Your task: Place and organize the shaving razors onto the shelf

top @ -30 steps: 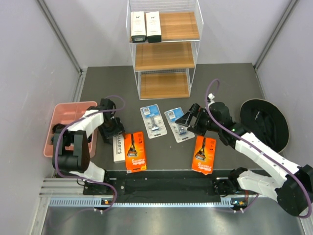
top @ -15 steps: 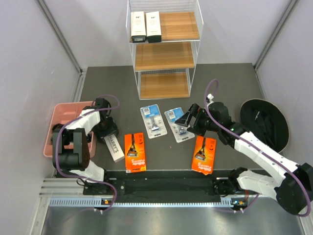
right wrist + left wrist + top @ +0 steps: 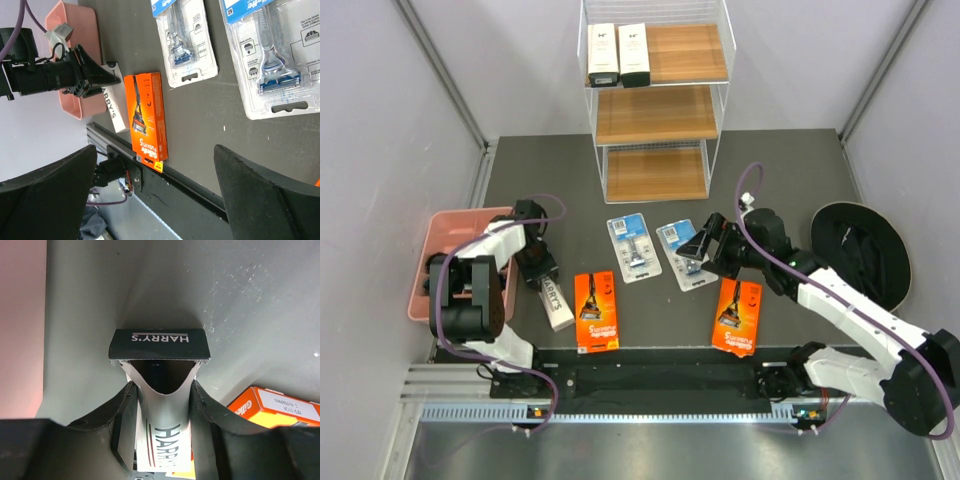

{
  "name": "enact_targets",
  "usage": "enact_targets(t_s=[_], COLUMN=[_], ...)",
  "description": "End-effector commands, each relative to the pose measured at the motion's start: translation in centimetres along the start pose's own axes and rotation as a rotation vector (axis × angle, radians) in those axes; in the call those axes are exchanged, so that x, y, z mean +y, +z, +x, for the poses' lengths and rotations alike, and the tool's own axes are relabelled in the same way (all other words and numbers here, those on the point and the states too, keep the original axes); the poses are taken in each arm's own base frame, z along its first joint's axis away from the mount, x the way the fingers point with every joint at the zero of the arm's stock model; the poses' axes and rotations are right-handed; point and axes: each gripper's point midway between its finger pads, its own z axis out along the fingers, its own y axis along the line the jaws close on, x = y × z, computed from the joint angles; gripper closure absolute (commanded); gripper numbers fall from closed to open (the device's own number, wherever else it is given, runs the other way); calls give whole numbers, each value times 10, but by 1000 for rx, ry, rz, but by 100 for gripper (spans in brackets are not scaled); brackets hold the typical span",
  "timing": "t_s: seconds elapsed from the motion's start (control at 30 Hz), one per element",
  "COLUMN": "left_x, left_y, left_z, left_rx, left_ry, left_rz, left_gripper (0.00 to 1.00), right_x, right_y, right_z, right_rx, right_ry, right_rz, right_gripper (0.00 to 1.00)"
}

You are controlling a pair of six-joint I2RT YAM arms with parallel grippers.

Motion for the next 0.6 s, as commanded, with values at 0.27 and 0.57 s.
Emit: enact_targets(t_s=[0.27,0.57], left_x=[-60,-114], left_y=[-109,-171], left_z=[-56,-57], left_rx=[-167,-154], left_ry=[10,-52], left_rz=[309,646], left_gripper=[66,65], right_x=[41,70], right_y=[-11,-27], right_z=[-15,-22], right_rx=[-30,-94], right_ry=[-71,-134], right_rz=[-86,-145], right_gripper=[1,1])
